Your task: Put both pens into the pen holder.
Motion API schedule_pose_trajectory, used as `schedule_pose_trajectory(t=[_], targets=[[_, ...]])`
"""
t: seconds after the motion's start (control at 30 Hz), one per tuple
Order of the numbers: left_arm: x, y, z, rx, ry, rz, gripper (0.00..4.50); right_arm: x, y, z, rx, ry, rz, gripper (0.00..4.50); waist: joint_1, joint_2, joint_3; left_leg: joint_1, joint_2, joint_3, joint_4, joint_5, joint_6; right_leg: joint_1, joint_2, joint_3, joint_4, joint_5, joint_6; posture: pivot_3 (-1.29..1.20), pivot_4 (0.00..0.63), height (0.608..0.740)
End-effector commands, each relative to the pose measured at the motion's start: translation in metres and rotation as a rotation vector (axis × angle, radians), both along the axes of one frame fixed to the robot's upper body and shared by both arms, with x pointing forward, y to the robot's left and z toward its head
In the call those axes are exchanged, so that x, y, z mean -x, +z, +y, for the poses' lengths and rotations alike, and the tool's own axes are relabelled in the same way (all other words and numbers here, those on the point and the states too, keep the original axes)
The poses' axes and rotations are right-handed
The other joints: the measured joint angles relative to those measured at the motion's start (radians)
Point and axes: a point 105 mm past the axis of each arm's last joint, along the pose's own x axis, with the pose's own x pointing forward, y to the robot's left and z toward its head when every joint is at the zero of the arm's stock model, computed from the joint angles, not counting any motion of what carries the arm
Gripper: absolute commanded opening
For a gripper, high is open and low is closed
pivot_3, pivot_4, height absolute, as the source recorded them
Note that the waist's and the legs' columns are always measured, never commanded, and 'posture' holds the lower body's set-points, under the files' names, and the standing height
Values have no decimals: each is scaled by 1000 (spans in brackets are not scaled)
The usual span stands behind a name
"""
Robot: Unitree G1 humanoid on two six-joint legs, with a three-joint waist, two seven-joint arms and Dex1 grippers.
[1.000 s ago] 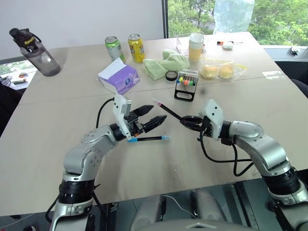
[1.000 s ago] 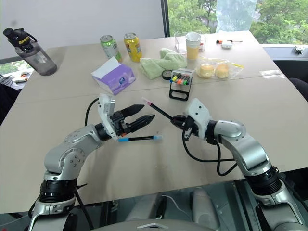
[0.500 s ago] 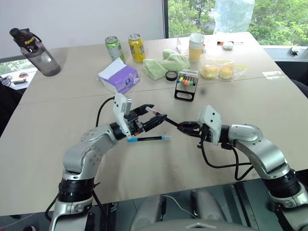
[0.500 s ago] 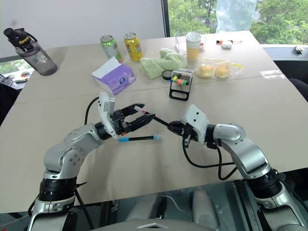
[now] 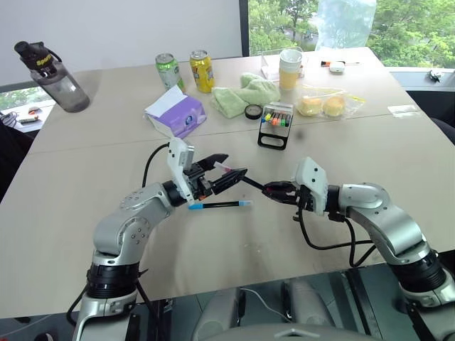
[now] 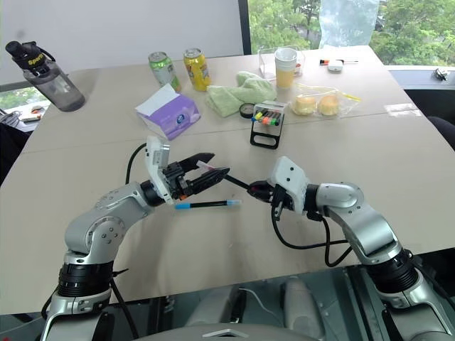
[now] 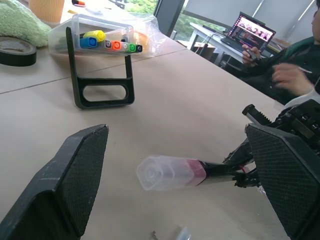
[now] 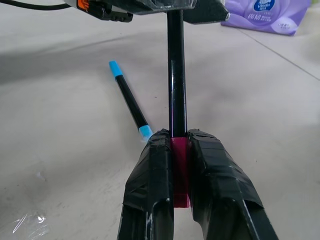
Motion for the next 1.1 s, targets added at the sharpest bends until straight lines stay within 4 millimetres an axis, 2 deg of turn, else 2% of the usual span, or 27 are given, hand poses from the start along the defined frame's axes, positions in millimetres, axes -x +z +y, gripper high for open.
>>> schedule_pose_trajectory(t=[0.03,0.07,0.17,0.2,0.23,0.37,0.4,0.47,0.5,0.67,0.87,1.1], targets=[[3,11,-2,12,-28,-32,4500,5,15,6,-38,32,-64,27,0,0,0,0,0,0,0,0,0,0,0,0,0,0,0,0,150,740],[3,11,-3,16,-33,-30,4500,4,16,6,-45,26,-71,27,0,0,0,0,0,0,0,0,0,0,0,0,0,0,0,0,150,740],[3,10,-4,18,-39,-29,3689,2,18,6,-58,10,-81,0,0,0,0,0,0,0,0,0,0,0,0,0,0,0,0,0,150,740],[3,10,-4,18,-39,-30,3057,3,17,6,-58,11,-81,0,0,0,0,0,0,0,0,0,0,0,0,0,0,0,0,0,150,740],[3,10,-4,17,-39,-30,2802,3,17,6,-60,11,-80,0,1,0,0,0,0,0,0,0,0,0,0,0,0,0,0,0,150,740],[1,11,-5,18,-40,-35,1004,5,16,8,-71,11,-68,0,3,0,0,0,0,0,0,0,0,0,0,0,0,0,0,0,150,740],[0,12,-5,19,-38,-40,756,6,16,8,-73,17,-60,0,4,0,0,0,0,-1,0,0,0,0,0,0,0,0,0,0,150,740],[-1,13,-5,20,-37,-49,143,7,15,8,-64,27,-41,983,5,0,0,0,0,0,0,0,0,1,0,0,0,0,0,0,150,740],[-1,15,-6,22,-40,-57,24,8,14,8,-58,24,-30,1323,2,0,0,1,0,0,0,0,0,1,0,0,0,0,0,0,150,740],[-1,18,-7,21,-53,-81,2,1,10,1,-7,-44,4,3438,6,0,0,1,0,-1,1,0,0,1,0,0,0,0,0,0,150,740],[0,27,-11,27,-67,-116,2,-6,36,9,-74,-60,85,3528,5,0,0,1,0,-1,1,0,0,1,0,0,0,0,0,0,150,740],[1,33,-16,29,-85,-157,2,-14,40,19,-66,-94,176,3528,15,0,0,0,-1,-2,1,0,0,2,0,0,-1,0,0,0,150,740]])
